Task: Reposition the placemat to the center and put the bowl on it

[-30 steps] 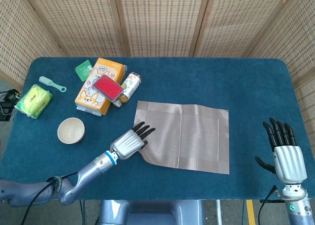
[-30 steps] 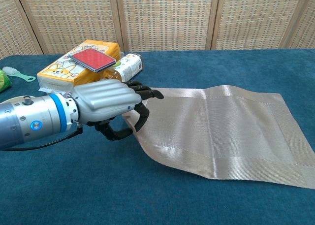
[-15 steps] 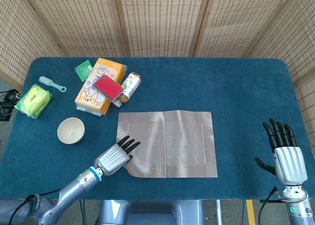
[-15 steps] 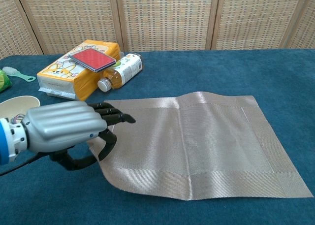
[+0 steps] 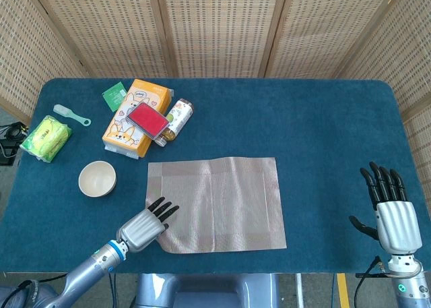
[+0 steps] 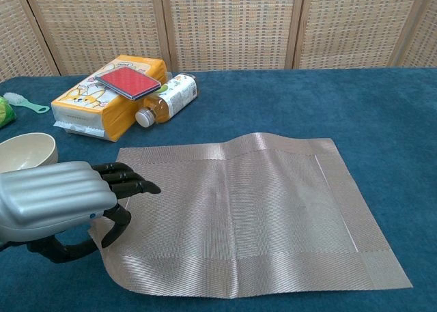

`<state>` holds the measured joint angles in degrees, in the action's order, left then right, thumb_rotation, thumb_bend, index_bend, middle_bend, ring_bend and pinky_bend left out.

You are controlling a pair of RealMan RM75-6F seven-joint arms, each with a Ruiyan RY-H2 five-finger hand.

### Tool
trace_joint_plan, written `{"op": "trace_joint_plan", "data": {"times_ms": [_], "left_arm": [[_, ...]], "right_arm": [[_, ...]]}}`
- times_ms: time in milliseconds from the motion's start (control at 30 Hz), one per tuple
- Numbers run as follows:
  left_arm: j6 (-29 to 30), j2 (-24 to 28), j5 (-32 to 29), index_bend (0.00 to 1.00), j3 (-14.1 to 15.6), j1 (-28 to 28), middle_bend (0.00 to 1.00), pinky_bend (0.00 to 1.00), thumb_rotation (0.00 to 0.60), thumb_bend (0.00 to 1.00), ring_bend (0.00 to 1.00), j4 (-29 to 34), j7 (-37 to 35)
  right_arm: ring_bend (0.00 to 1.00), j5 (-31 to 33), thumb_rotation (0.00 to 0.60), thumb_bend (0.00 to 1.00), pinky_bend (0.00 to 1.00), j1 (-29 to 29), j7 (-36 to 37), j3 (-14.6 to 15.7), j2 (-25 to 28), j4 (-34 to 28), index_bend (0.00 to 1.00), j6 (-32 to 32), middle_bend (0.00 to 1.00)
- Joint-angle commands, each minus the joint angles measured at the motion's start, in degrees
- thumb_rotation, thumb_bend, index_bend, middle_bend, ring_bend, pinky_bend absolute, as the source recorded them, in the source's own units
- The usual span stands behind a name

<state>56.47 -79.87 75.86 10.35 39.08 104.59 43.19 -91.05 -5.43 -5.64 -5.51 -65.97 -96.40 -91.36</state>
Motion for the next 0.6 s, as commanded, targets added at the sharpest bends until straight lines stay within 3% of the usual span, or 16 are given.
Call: {"op": "trace_joint_plan", "data": {"times_ms": [33, 600], "left_arm": [[0.4, 0.2, 0.3, 0.79, 0.3, -0.4, 0.00, 0.00, 0.600, 0.52, 0.00, 0.0, 0.6], [0.4, 1.3, -0.8, 0.79, 1.2, -2.1, 0.00, 0.00, 0.600, 0.52, 0.00, 1.0, 5.2]], "right_arm": [[0.00, 0.0, 0.600, 0.00, 0.00, 0.0, 0.0, 0.0, 0.0, 0.0, 0.00, 0.0, 0.00], [0.00, -0.2, 0.600, 0.00, 0.00, 0.2, -0.2, 0.0, 0.2, -0.3, 0.00, -0.2, 0.00]]}}
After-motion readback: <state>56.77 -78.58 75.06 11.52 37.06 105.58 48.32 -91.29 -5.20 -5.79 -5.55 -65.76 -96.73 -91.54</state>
